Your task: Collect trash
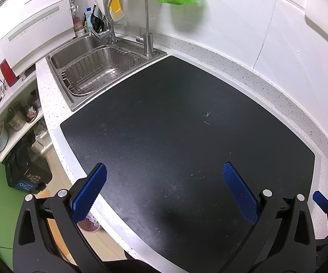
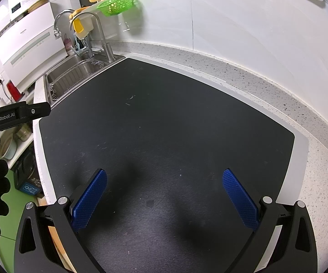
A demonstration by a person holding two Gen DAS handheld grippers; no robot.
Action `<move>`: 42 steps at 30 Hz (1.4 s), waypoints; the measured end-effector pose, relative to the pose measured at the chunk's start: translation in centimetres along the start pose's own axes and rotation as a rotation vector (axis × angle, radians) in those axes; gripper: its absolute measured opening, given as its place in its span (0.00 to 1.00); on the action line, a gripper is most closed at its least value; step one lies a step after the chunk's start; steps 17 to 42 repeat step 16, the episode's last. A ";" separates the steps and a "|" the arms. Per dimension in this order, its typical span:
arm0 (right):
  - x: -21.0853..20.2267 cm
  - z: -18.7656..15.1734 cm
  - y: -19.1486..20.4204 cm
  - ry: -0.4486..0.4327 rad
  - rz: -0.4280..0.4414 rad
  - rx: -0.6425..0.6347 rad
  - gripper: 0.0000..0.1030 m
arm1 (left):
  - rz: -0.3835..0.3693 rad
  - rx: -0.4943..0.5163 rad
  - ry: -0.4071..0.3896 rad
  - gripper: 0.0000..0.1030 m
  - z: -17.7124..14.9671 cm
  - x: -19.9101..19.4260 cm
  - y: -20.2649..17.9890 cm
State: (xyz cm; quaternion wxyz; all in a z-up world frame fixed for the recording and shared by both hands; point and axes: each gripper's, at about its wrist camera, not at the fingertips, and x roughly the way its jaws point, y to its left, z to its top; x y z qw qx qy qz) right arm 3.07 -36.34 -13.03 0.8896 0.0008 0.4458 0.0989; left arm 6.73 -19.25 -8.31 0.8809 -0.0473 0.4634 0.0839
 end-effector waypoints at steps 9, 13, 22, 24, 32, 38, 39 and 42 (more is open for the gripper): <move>0.0 0.0 0.3 -0.001 0.003 -0.001 0.95 | -0.033 0.056 0.029 0.97 0.2 0.5 -0.6; -0.1 -0.2 0.4 -0.003 0.004 -0.002 0.95 | -0.006 0.041 0.016 0.97 0.4 0.5 -0.3; -0.1 -0.2 0.4 -0.002 0.005 -0.002 0.95 | -0.035 0.024 0.019 0.97 0.5 0.6 0.1; -0.1 -0.2 0.4 -0.002 0.005 -0.002 0.95 | -0.035 0.024 0.019 0.97 0.5 0.6 0.1; -0.1 -0.2 0.4 -0.002 0.005 -0.002 0.95 | -0.035 0.024 0.019 0.97 0.5 0.6 0.1; -0.1 -0.2 0.4 -0.002 0.005 -0.002 0.95 | -0.035 0.024 0.019 0.97 0.5 0.6 0.1; -0.1 -0.2 0.4 -0.002 0.005 -0.002 0.95 | -0.035 0.024 0.019 0.97 0.5 0.6 0.1; -0.1 -0.2 0.4 -0.002 0.005 -0.002 0.95 | -0.035 0.024 0.019 0.97 0.5 0.6 0.1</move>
